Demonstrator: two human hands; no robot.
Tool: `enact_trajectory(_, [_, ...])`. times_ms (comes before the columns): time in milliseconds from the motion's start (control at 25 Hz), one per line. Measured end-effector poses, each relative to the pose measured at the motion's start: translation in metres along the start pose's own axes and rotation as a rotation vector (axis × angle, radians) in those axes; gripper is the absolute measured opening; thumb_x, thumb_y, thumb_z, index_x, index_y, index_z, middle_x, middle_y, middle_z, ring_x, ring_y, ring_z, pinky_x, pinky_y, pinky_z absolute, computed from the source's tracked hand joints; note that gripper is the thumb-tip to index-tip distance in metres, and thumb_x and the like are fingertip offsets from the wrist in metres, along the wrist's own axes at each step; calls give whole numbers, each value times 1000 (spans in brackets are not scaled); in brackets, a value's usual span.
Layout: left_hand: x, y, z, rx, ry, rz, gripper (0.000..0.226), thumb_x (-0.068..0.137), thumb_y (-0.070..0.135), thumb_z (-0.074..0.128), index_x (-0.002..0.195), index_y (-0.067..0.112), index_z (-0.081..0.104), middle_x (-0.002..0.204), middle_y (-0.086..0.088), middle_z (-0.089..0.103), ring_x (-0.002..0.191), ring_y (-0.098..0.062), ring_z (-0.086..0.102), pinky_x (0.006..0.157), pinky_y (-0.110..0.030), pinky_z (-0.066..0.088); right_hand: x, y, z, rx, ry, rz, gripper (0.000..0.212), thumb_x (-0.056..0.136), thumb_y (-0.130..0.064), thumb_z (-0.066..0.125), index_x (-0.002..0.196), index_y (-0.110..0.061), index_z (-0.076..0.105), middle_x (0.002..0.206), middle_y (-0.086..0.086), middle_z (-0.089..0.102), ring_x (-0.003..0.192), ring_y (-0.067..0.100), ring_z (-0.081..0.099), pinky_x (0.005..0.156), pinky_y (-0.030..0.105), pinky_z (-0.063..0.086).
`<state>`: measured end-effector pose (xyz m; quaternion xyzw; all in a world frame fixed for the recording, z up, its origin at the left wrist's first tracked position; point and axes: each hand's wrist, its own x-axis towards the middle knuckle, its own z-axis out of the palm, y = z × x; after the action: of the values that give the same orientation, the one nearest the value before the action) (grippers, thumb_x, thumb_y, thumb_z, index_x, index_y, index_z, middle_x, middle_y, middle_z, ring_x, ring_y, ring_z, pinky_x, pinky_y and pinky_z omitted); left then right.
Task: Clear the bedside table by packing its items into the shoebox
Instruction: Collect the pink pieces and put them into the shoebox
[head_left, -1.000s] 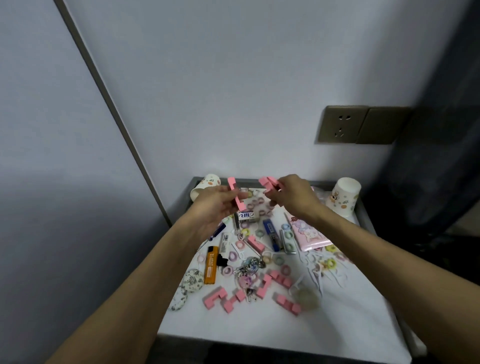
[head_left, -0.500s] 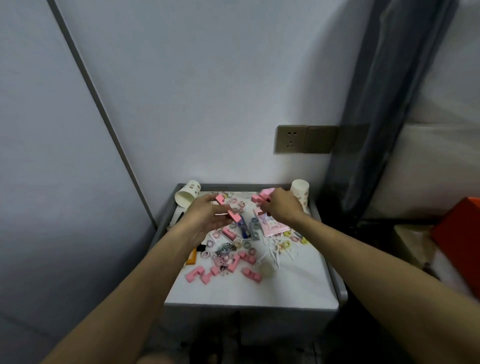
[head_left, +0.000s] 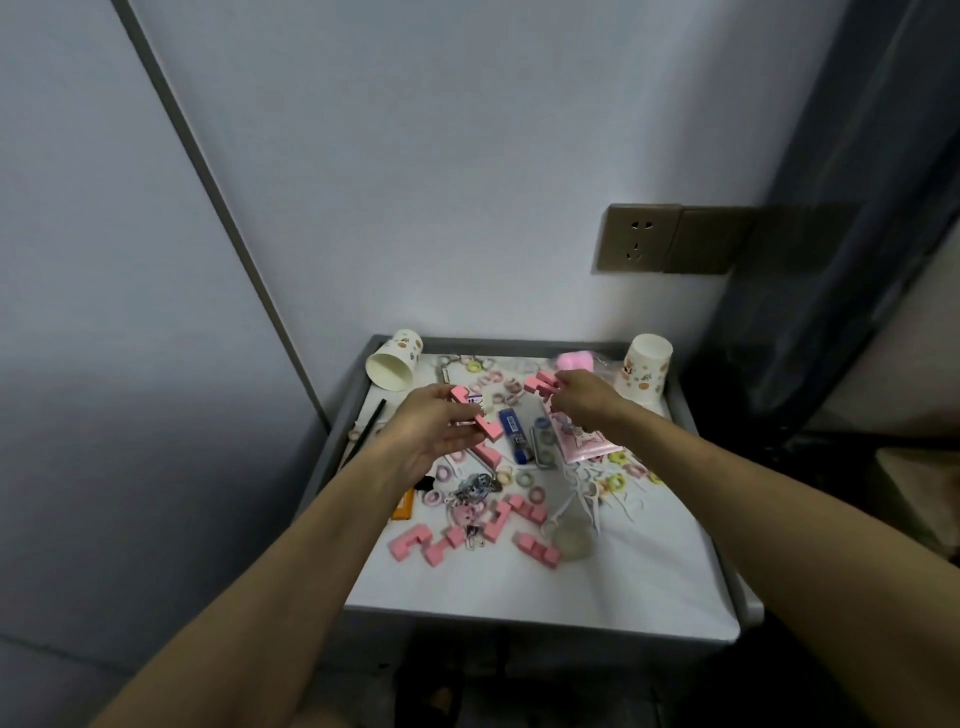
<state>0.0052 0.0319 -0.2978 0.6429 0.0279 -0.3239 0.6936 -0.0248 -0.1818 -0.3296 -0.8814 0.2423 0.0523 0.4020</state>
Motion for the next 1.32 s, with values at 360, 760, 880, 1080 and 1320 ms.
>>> enact_trajectory(360, [11,-7,8,-3,-1,-23,20,91,-9,60,105,5,57,92,-12,69,72,-24,73,72,-34,62,-5,-7,-2,394,-115,122,23,98,-7,44,111,3,60,69,5,38,56,14,34,52,27,30])
enact_trajectory(760, [-22,7,56,-46,-103,134,18,94,3,61,110,-5,60,97,-18,72,80,-28,74,67,-29,60,-97,-25,-25,473,61,-174,23,98,-21,51,94,-8,70,61,-9,50,54,2,43,52,16,31])
enact_trajectory(880, [-54,16,87,-56,-145,211,14,94,4,62,104,-6,61,90,-16,73,74,-26,75,62,-27,59,-142,-21,-52,462,133,-249,28,97,-28,52,89,-11,73,56,-8,51,49,3,40,48,19,29])
enact_trajectory(1080, [-105,32,147,2,-232,275,8,93,9,64,97,4,68,85,-15,75,72,-31,74,61,-29,59,-207,-3,-109,333,200,-298,31,98,-22,52,73,-12,67,58,-5,51,49,6,41,52,20,31])
enact_trajectory(1320, [-158,37,253,38,-370,257,10,93,9,64,95,2,71,82,-14,74,68,-26,74,58,-29,59,-281,53,-194,135,347,-352,31,99,-28,52,77,-11,66,50,-8,51,44,1,43,51,20,34])
